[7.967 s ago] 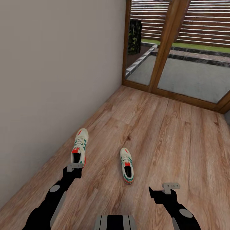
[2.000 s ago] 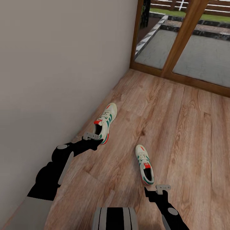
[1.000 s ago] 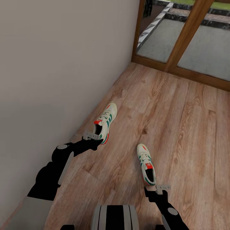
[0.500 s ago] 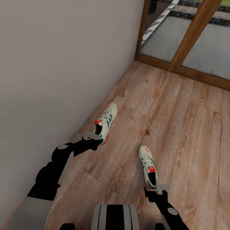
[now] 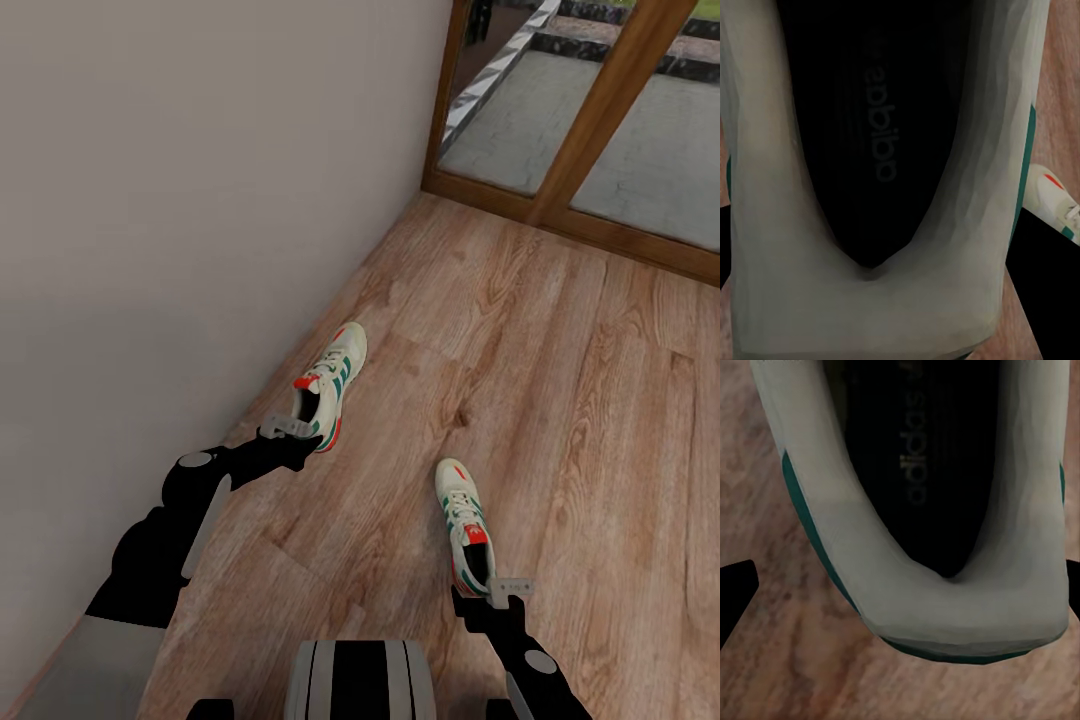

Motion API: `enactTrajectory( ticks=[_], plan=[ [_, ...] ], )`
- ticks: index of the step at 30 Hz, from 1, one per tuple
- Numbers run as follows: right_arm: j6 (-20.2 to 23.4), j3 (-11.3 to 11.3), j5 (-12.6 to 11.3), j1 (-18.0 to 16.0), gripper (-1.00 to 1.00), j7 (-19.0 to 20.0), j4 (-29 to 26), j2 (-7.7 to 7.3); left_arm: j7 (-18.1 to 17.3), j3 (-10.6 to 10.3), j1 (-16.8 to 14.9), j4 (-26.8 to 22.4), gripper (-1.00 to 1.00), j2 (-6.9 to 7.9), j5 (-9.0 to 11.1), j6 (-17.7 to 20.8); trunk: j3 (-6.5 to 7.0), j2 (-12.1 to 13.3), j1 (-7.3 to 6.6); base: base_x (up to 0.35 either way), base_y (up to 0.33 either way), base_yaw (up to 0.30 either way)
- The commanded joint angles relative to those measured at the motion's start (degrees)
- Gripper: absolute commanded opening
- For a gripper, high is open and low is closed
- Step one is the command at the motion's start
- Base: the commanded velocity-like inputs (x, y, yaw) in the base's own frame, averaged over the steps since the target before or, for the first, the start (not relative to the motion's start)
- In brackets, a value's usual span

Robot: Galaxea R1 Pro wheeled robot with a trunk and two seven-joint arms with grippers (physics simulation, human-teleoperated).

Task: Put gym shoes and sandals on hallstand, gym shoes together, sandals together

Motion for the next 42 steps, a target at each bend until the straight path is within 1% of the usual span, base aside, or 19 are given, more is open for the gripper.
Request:
enactTrajectory(
  ticks=[1, 14, 15, 38, 42],
  plan=[
    [0.1, 0.0, 0.0, 0.0, 1.0, 0.0, 0.0, 0.0, 0.0, 0.0, 0.0, -0.1, -1.0, 0.03, 0.2, 0.4, -0.03, 0.0, -0.01, 0.021, 0.0, 0.0],
    [0.1, -0.2, 0.0, 0.0, 1.0, 0.0, 0.0, 0.0, 0.0, 0.0, 0.0, 0.0, -1.0, 0.03, 0.2, 0.4, -0.03, 0.0, -0.01, 0.044, 0.0, 0.0],
    [0.1, -0.2, 0.0, 0.0, -1.0, 0.0, 0.0, 0.0, 0.0, 0.0, 0.0, 0.0, -1.0, 0.03, 0.2, 0.4, -0.03, 0.0, -0.01, 0.001, 0.0, 0.0],
    [0.1, -0.4, 0.0, 0.0, -1.0, 0.0, 0.0, 0.0, 0.0, 0.0, 0.0, -0.1, -1.0, 0.03, 0.2, 0.4, -0.03, 0.0, -0.01, 0.0, 0.0, 0.0],
    [0.1, -0.4, 0.0, 0.0, -1.0, 0.0, 0.0, 0.0, 0.0, 0.0, 0.0, -0.1, -1.0, 0.03, 0.2, 0.4, 0.86, 0.0, -0.11, 0.0, 0.0, 0.0]
  ],
)
